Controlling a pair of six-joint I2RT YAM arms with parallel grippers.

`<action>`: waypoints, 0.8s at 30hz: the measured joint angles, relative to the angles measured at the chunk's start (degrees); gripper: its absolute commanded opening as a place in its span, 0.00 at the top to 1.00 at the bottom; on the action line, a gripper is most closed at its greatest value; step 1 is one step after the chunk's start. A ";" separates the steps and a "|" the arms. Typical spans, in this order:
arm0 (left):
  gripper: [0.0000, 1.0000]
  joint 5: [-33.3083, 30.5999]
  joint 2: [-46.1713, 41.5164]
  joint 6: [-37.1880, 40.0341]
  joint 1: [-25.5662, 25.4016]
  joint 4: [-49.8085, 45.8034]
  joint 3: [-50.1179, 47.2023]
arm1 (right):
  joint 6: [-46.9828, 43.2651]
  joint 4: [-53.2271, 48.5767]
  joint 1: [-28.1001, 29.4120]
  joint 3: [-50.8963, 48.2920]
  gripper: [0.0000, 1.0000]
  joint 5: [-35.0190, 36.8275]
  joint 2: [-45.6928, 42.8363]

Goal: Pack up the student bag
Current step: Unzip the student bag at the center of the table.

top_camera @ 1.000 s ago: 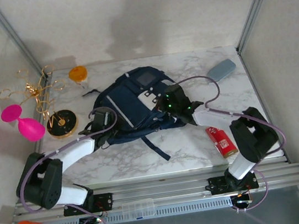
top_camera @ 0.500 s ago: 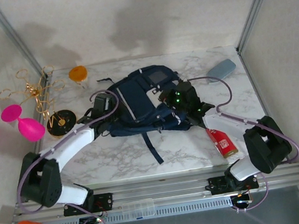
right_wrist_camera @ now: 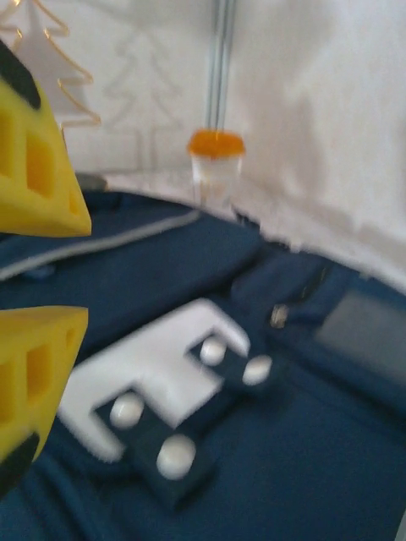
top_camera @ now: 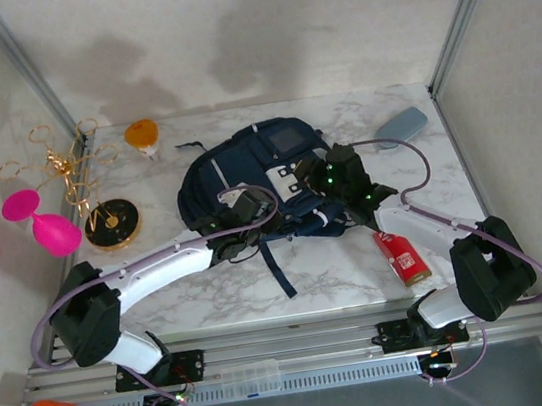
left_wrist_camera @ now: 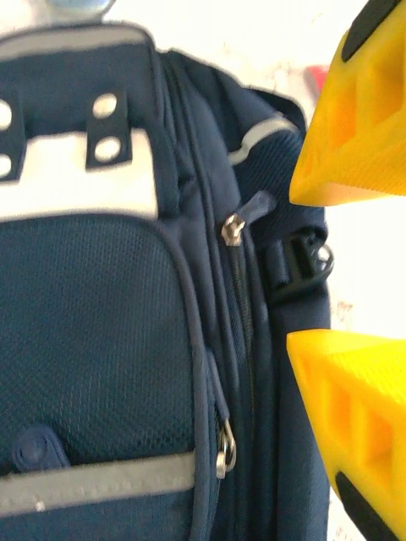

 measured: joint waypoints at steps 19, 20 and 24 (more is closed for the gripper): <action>0.61 -1.66 3.96 -2.73 1.88 4.46 -4.87 | -4.00 -10.88 4.68 7.87 0.53 1.79 14.93; 0.61 -1.66 4.17 -2.73 1.88 4.55 -4.87 | -4.00 -11.54 4.76 8.85 0.53 2.25 15.19; 0.61 -1.70 5.03 -2.73 2.01 4.63 -4.87 | -4.15 -13.46 5.18 11.74 0.55 4.61 16.35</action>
